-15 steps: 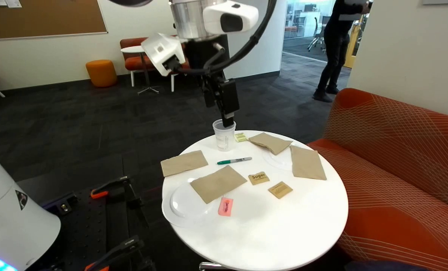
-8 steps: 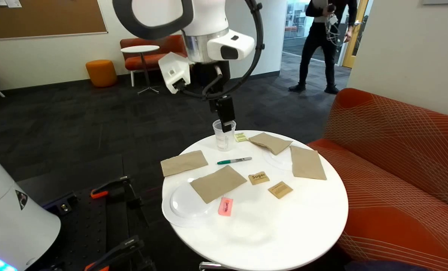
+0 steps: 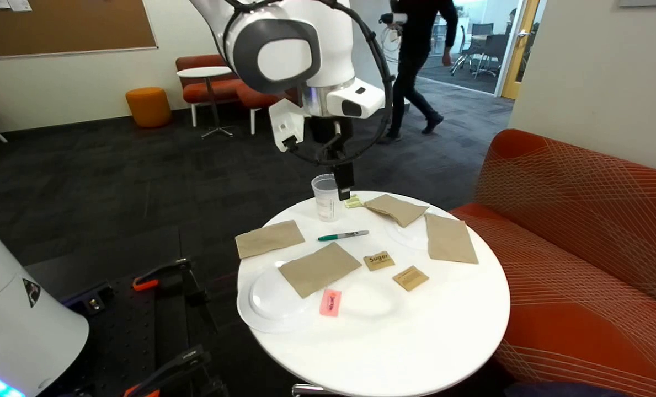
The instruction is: Place the pen inside the clear cup
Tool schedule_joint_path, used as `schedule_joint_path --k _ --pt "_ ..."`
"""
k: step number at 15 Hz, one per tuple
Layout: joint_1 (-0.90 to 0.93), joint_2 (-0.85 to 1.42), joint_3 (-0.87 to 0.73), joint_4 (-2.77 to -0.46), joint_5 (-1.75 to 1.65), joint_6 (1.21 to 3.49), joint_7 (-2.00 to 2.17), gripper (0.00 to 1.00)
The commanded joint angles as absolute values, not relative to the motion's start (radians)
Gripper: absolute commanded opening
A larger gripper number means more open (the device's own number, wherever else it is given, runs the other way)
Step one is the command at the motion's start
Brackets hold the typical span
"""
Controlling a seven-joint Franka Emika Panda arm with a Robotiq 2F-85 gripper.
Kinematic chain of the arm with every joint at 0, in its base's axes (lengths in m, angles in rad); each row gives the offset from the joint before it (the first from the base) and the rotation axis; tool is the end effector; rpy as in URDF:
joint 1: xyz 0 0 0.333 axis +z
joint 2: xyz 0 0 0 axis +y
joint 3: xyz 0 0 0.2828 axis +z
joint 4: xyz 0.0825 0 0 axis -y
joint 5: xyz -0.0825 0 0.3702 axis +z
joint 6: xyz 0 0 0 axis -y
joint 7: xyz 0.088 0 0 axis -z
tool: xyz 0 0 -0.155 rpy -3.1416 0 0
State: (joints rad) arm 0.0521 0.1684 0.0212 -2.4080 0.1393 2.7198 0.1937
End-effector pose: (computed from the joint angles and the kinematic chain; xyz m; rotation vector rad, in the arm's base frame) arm 0.5046 0.0351 0.1886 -3.0244 0.3708 -0.2021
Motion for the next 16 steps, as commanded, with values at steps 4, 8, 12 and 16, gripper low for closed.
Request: schedule_joint_path --k 4,8,12,16 --pt "0.127 0.418 -0.025 -2.21 0.04 2.737 0.382 1.0" --pt "0.164 0.522 -0.043 -2.128 0.043 2.731 0.404 1.0" --pt "0.174 0.597 -0.043 -2.06 0.056 2.72 0.396 1.0" --pt "0.172 0.651 -0.042 -1.999 0.059 2.699 0.386 1.0"
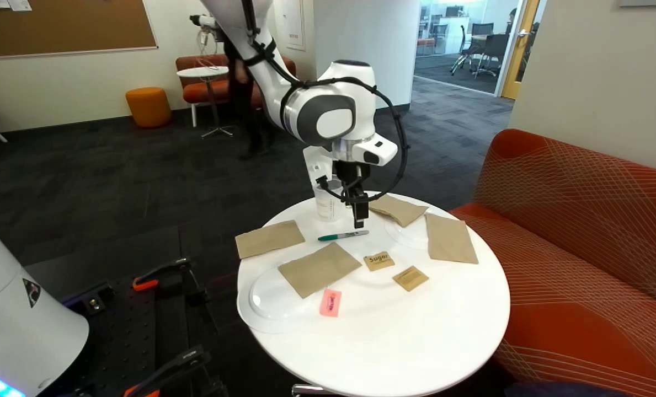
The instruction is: Place the pen inside the clear cup
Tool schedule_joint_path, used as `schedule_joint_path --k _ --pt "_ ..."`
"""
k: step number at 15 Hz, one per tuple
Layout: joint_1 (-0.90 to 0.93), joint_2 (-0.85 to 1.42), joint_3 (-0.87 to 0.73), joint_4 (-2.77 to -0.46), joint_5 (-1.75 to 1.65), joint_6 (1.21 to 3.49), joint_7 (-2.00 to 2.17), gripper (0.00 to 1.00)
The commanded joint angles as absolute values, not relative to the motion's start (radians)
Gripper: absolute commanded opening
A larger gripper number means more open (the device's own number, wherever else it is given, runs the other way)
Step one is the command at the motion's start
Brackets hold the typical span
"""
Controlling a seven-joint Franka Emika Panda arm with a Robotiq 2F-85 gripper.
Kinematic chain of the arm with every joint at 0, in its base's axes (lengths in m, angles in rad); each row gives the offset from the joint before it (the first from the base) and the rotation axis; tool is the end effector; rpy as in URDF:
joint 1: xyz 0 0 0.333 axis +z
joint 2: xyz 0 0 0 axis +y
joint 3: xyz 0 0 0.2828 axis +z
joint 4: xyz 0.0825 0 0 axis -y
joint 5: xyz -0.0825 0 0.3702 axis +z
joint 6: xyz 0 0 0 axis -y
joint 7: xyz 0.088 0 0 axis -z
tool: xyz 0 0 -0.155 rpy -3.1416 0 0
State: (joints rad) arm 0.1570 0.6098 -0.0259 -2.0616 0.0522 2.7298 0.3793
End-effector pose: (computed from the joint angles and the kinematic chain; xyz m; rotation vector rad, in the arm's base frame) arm 0.5632 0.0721 0.0755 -3.0854 0.4511 -0.0858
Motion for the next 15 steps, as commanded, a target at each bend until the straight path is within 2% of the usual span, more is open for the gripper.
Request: schedule_joint_path --k 1,15 --pt "0.171 0.665 -0.042 -1.984 0.059 2.694 0.381 1.0" --pt "0.163 0.782 -0.036 -1.87 0.057 2.607 0.359 1.0"
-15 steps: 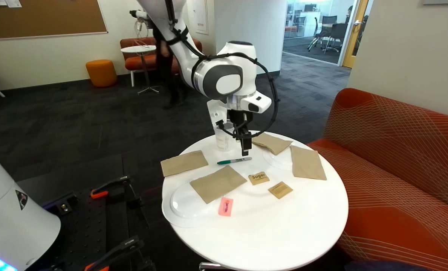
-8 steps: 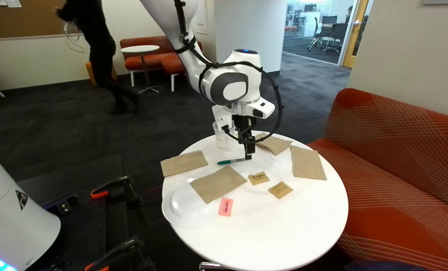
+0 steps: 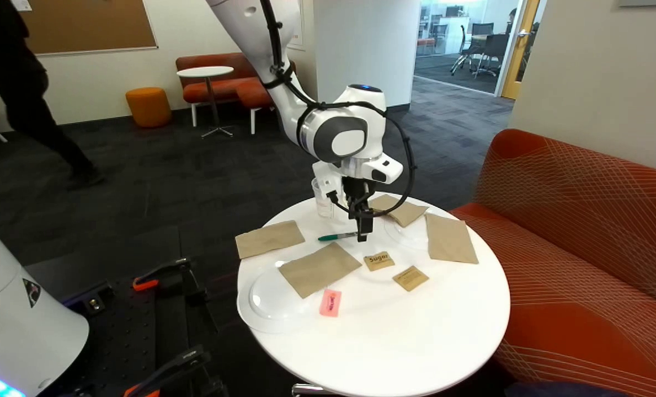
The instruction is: Place the pen inside the clear cup
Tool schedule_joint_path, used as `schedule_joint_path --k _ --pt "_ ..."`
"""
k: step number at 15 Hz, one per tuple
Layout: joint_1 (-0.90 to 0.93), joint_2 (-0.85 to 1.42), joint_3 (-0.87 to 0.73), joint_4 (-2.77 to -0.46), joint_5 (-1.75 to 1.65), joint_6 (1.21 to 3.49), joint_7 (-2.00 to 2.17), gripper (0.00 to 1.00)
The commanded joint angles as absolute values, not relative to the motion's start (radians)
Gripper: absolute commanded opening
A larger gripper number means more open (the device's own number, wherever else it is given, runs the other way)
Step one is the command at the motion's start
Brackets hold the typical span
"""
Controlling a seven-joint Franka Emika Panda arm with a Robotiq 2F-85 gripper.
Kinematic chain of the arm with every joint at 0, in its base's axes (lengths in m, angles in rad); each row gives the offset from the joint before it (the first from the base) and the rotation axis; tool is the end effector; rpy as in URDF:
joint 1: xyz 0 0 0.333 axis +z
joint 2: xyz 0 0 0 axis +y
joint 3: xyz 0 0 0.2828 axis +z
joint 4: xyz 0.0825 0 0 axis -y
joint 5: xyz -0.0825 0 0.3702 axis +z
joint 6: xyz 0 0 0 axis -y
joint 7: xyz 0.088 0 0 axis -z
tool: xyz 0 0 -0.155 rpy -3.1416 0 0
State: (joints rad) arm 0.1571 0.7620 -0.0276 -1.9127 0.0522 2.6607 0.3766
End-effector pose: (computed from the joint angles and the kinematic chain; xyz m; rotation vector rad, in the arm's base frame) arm 0.5765 0.0734 0.0311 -3.1082 0.4476 0.0222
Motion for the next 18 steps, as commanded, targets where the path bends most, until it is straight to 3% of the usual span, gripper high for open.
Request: schedule_joint_path --k 1,3,4,5,14,15,18 --pt "0.164 0.786 -0.036 -1.864 0.057 2.599 0.359 1.0" --pt "0.162 0.796 -0.035 -1.854 0.057 2.585 0.357 1.0" --pt "0.159 0.8 -0.032 -1.849 0.059 2.578 0.354 0.75" --pt "0.16 0.804 -0.033 -1.846 0.057 2.576 0.354 0.74" --pt "0.16 0.827 -0.032 -1.818 0.058 2.552 0.355 0.05" --pt "0.16 0.823 -0.031 -1.821 0.058 2.549 0.354 0.0" --pt "0.164 0.784 -0.037 -1.847 0.044 2.549 0.343 0.03"
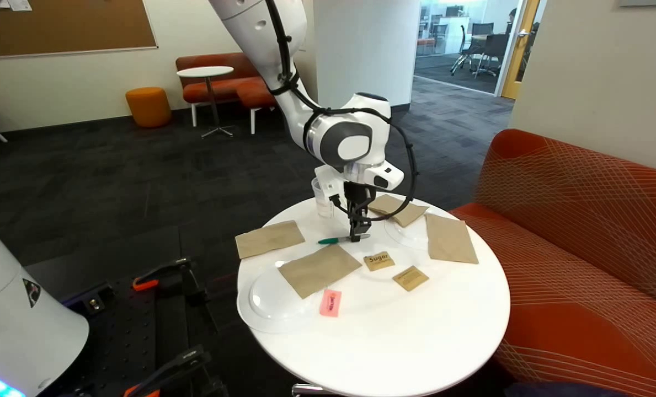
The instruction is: Place the pen inside the clear cup
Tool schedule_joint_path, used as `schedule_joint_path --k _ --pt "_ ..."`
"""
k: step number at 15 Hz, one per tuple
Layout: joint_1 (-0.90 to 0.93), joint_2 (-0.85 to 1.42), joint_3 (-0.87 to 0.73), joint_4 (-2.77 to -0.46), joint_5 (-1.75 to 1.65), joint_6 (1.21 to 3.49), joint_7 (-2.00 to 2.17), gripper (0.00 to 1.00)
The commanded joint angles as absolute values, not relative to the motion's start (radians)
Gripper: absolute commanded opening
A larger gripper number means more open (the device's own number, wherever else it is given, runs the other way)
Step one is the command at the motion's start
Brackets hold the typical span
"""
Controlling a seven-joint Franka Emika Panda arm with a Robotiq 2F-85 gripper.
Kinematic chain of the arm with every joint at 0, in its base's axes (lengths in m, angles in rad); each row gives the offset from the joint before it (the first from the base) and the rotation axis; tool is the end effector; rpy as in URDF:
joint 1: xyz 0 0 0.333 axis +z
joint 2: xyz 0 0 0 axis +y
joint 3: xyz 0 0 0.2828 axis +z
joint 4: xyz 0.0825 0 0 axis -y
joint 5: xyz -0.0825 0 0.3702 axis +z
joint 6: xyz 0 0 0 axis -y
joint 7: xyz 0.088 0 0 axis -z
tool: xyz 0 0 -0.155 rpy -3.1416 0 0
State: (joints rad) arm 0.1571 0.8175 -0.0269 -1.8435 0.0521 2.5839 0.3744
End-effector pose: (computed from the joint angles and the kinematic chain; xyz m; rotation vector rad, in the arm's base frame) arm 0.5781 0.0748 0.0150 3.0950 -0.4389 -0.1181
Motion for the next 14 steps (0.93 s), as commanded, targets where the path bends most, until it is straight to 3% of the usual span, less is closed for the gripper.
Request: schedule_joint_path --k 1,14 --pt "0.168 0.767 -0.04 -1.856 0.039 2.544 0.342 0.03" --pt "0.182 0.37 -0.036 -1.988 -0.158 2.3 0.266 0.03"
